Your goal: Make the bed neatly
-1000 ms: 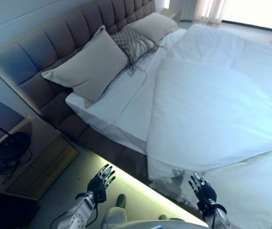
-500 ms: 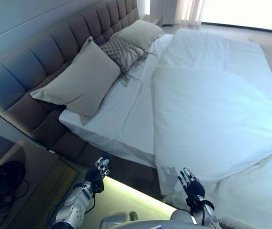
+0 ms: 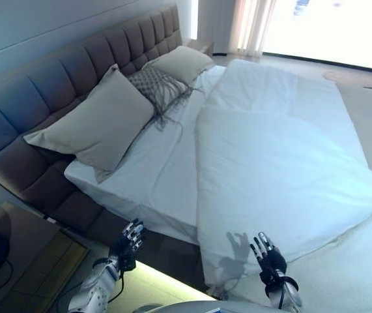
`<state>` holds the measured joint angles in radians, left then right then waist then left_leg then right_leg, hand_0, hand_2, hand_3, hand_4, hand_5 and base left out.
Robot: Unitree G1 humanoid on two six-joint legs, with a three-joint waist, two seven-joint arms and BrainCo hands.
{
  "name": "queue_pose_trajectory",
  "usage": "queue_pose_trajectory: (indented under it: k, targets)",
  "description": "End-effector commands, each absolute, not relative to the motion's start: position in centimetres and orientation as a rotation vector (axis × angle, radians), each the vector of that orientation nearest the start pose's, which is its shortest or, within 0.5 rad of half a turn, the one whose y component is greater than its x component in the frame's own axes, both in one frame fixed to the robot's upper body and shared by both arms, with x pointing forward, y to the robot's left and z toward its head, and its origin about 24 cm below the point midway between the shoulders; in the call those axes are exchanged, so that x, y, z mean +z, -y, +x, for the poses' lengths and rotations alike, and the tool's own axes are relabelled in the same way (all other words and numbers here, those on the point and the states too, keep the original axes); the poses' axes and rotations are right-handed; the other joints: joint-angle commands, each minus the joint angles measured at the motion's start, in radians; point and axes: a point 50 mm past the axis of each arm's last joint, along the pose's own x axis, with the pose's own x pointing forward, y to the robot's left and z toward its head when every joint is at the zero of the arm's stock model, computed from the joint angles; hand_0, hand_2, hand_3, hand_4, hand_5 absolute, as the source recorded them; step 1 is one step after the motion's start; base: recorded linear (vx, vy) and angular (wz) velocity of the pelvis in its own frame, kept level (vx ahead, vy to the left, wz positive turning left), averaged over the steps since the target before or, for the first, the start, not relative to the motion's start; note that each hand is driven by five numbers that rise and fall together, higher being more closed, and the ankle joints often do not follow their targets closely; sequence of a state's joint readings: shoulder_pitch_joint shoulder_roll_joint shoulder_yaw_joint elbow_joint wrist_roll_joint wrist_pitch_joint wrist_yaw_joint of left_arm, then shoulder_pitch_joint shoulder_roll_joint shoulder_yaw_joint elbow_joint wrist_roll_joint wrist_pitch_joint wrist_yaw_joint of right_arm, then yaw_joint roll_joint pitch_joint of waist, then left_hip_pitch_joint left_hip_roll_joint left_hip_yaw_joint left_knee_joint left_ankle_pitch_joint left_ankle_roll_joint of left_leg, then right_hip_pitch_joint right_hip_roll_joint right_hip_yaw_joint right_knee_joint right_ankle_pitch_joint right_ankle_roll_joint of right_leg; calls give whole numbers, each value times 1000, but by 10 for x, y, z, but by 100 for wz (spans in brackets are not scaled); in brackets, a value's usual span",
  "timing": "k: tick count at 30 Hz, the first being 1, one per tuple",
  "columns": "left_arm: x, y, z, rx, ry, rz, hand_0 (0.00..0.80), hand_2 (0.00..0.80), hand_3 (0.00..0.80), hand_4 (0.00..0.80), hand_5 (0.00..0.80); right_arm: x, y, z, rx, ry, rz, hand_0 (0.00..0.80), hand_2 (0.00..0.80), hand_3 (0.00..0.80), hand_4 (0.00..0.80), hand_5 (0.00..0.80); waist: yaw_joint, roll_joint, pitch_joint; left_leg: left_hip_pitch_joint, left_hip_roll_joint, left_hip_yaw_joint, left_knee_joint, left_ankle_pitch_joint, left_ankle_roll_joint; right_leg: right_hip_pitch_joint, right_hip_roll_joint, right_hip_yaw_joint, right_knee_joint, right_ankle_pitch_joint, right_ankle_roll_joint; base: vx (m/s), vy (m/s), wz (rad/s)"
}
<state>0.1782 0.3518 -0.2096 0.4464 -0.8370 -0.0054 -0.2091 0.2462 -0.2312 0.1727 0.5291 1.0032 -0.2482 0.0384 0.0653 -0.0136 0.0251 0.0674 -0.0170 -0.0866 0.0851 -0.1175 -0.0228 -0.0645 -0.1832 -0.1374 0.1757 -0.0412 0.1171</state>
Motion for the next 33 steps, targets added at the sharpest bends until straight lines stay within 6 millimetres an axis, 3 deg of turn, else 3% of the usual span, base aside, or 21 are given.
queue_pose_trajectory:
  k: [1, 5, 9, 13, 15, 17, 19, 23, 27, 30, 33]
  targets:
    - [-60, -222, 184, -21, -445, -455, 0, 0, 0, 0, 0, -79, 203, 169, -282, -376, 678, 0, 0, 0, 0, 0, 38, -27, -9, -62, -35, 6, -57, 117, 66, 29, -21, 5, 39, 122, 15, -17, -206, -1]
    - [-65, -225, 180, -23, -459, -440, 0, 0, 0, 0, 0, -75, 201, 176, -276, -354, 682, 0, 0, 0, 0, 0, 38, -28, -12, -59, -16, 21, -54, 111, 56, 38, -2, -8, 21, 86, 13, -41, -271, -7]
    - [-64, -221, 183, -44, -454, -446, 0, 0, 0, 0, 0, -75, 204, 174, -296, -372, 670, 0, 0, 0, 0, 0, 27, -13, -1, -76, 45, 80, -41, 125, 9, 73, 41, -31, -65, 23, -11, -114, -376, -33]
    - [-61, -215, 189, -60, -447, -454, 0, 0, 0, 0, 0, -76, 214, 164, -333, -386, 670, 0, 0, 0, 0, 0, 0, -19, 24, -138, 106, 94, 92, 158, -23, 71, 77, -33, -79, 10, -44, -117, -377, -29]
    - [-63, -216, 185, -15, -438, -495, 0, 0, 0, 0, 0, -81, 214, 161, -330, -425, 635, 0, 0, 0, 0, 0, -1, -10, 50, -213, 125, 80, 208, 242, -31, 81, 108, -16, -85, 6, -71, -63, -247, -37]
    - [-63, -213, 185, 1, -426, -533, 0, 0, 0, 0, 0, -80, 214, 164, -318, -420, 622, 0, 0, 0, 0, 0, 9, 12, 80, -275, 122, 59, 218, 319, -46, 88, 126, -3, -76, 0, -79, -42, -57, -57]
    - [-62, -208, 186, -6, -402, -554, 0, 0, 0, 0, 0, -77, 214, 166, -286, -387, 615, 0, 0, 0, 0, 0, 13, 51, 111, -319, 145, 46, 118, 436, -76, 105, 143, 9, -67, -28, -89, 15, 72, -48]
    - [-62, -204, 188, -5, -420, -551, 0, 0, 0, 0, 0, -74, 213, 164, -272, -380, 619, 0, 0, 0, 0, 0, 23, 73, 114, -329, 178, 27, -65, 495, -101, 137, 151, 4, -44, -84, -103, 168, 55, -25]
    - [-70, -207, 176, 12, -480, -544, 0, 0, 0, 0, 0, -78, 214, 159, -277, -393, 631, 0, 0, 0, 0, 0, 54, 86, 100, -331, 168, 2, -136, 507, -118, 170, 145, -15, -26, -114, -105, 300, 54, -4]
    - [-77, -209, 168, 11, -519, -535, 0, 0, 0, 0, 0, -79, 216, 155, -285, -401, 627, 0, 0, 0, 0, 0, 57, 88, 81, -319, 157, 9, -72, 490, -120, 193, 123, -37, -23, -122, -94, 261, 121, -29]
    - [-75, -209, 166, -25, -509, -530, 0, 0, 0, 0, 0, -76, 224, 153, -309, -395, 608, 0, 0, 0, 0, 0, 25, 51, 72, -297, 122, 50, 158, 323, -76, 167, 64, -27, 18, -116, -81, 177, 172, -15]
